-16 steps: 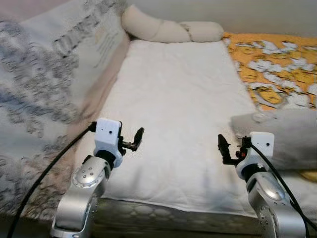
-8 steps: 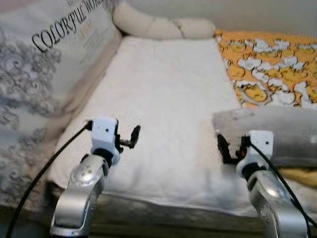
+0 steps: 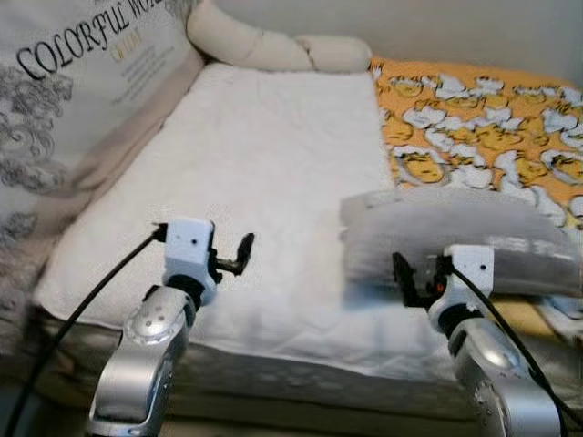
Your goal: Clean up the room
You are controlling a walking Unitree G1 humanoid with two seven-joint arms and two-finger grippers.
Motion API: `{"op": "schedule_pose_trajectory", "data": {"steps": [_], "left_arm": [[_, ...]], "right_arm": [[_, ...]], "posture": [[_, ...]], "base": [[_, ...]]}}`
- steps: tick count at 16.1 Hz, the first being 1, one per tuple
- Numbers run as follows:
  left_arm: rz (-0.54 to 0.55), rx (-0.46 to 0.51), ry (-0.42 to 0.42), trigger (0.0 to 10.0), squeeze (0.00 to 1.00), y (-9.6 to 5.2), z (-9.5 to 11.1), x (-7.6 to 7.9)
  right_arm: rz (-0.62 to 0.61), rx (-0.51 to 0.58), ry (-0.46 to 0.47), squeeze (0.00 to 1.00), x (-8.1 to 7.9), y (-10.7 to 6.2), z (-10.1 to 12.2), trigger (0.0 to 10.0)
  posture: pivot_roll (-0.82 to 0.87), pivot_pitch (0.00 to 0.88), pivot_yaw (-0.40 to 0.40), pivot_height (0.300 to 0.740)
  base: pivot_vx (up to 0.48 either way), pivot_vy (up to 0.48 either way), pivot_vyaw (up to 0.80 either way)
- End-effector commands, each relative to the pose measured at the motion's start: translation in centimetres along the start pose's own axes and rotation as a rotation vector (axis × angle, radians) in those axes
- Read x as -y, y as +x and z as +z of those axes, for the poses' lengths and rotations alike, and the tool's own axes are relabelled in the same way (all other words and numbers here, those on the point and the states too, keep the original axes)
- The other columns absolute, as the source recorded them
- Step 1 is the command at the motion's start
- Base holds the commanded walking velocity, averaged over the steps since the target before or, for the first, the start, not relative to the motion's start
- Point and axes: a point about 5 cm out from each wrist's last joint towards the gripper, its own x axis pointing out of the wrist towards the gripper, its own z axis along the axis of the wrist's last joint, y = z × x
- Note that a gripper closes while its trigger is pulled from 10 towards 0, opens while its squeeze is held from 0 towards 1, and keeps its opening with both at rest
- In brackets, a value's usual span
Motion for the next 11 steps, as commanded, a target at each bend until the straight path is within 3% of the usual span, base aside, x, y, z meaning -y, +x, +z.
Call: {"op": "schedule_pose_trajectory", "data": {"steps": [1,4,8,11], "left_arm": [[-0.026,0.005,-0.005,10.0,0.00,0.14,0.17,0.61],[-0.045,0.011,-0.003,10.0,0.00,0.09,0.30,0.37],[-0.053,0.010,-0.003,10.0,0.00,0.06,0.27,0.45],[-0.057,0.009,-0.003,10.0,0.00,0.04,0.26,0.36]], "right_arm": [[-0.019,-0.014,0.000,0.00,0.50,-0.30,-0.17,10.0],[-0.003,-0.019,-0.013,0.00,0.03,-0.41,-0.32,10.0],[0.011,-0.019,-0.036,0.00,-0.24,-0.38,-0.32,10.0],[-0.014,-0.005,0.012,0.00,0.04,-0.32,-0.15,10.0]], "posture": [[0.01,0.000,0.000,0.740],[0.01,0.000,0.004,0.740],[0.01,0.000,0.003,0.740],[0.01,0.000,0.002,0.740]], "base": [[0.000,0.000,0.00],[0.000,0.000,0.00],[0.275,0.000,0.23],[0.292,0.000,0.17]]}}
